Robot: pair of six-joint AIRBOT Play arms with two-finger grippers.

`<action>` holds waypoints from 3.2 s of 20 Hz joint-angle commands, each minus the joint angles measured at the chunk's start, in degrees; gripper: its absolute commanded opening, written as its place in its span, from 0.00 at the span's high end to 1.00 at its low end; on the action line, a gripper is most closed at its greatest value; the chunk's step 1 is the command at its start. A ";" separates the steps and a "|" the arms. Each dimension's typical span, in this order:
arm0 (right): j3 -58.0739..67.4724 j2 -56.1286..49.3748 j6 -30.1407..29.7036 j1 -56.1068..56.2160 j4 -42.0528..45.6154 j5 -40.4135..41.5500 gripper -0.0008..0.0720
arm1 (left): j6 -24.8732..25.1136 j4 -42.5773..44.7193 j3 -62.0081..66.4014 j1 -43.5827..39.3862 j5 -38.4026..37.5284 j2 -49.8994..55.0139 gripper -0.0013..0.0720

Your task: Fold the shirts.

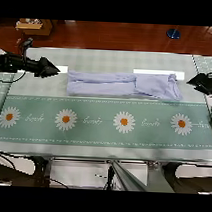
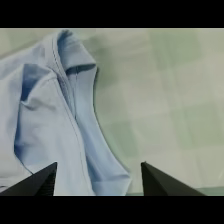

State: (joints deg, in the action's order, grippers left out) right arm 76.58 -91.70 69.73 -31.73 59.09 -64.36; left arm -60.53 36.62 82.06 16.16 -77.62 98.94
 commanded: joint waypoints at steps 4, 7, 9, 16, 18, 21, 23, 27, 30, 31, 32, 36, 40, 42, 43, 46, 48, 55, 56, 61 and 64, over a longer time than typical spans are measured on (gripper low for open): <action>0.37 -8.70 -0.55 -0.52 -13.62 -3.78 0.16 | 0.07 0.70 0.07 -1.03 -2.97 -0.24 0.56; 0.37 -11.47 -0.48 1.68 -13.18 -2.54 0.16 | 0.07 0.70 0.07 -1.07 -2.97 -0.24 0.56; 0.37 -13.16 -0.35 4.02 -13.18 -1.31 0.16 | 0.07 0.70 0.07 -1.07 -2.97 -0.24 0.56; 0.98 -12.44 -3.72 9.75 -15.39 -0.13 0.96 | 0.04 0.66 0.07 -1.09 -3.02 -0.35 0.92; 0.98 -8.85 -4.07 9.49 -13.81 -0.72 0.96 | 0.04 0.61 0.09 -1.53 -2.99 -0.68 0.95; 0.98 -2.64 -4.00 9.29 -9.55 -3.02 0.96 | 0.00 0.20 0.09 -3.67 -2.99 -1.40 0.96; 0.98 1.29 -3.39 9.33 -6.84 -6.05 0.96 | -0.02 0.00 0.07 -6.40 -2.99 -2.01 0.96; 0.96 7.65 -0.85 9.33 -1.79 -11.37 0.96 | -0.83 -8.66 0.07 -13.68 -2.34 -2.23 0.96; 0.96 11.89 0.87 9.33 -0.39 -12.98 0.96 | -2.12 -12.28 0.07 -20.61 2.95 -2.23 0.96; 0.96 13.35 1.11 9.33 -0.15 -13.81 0.96 | -2.91 -12.28 0.07 -22.80 4.85 -2.19 0.96; 0.96 14.64 1.18 9.33 -0.20 -14.60 0.96 | -3.23 -12.31 0.07 -25.20 6.49 -2.16 0.96; 0.96 20.00 2.03 9.33 -0.17 -16.68 0.96 | -4.76 -12.33 0.07 -34.01 12.09 -2.14 0.95; 0.96 25.75 3.93 9.33 -0.15 -19.65 0.96 | -6.12 -12.96 0.07 -41.59 19.50 -1.38 0.95; 0.96 28.65 4.94 9.33 -0.17 -21.18 0.96 | -6.43 -14.60 0.07 -44.59 21.90 -0.26 0.95; 0.96 30.10 5.38 9.33 -0.17 -22.27 0.96 | -6.43 -16.22 0.07 -45.70 22.69 0.55 0.95; 0.96 33.53 6.36 9.33 0.24 -24.72 0.96 | -5.95 -22.51 0.07 -48.61 24.15 3.43 0.95; 0.96 34.80 7.32 9.33 0.68 -25.68 0.96 | -4.92 -25.20 0.07 -50.56 24.76 5.09 0.95; 0.96 35.50 9.14 9.33 0.87 -26.14 0.96 | -2.45 -34.34 0.09 -58.34 24.55 11.30 0.95; 0.96 35.50 9.16 9.33 0.87 -26.16 0.96 | -1.64 -35.82 0.09 -59.41 24.46 12.00 0.95; 0.96 35.50 9.16 9.33 0.85 -26.91 0.96 | -1.64 -44.09 0.09 -63.76 27.32 14.82 0.95; 0.96 35.50 9.11 9.33 0.94 -27.89 0.96 | -1.62 -44.59 0.09 -63.04 28.96 15.54 0.96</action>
State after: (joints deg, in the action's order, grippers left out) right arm 77.49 -56.25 78.94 -22.44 59.99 -91.29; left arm -62.30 -5.43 82.11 -46.59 -50.68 113.54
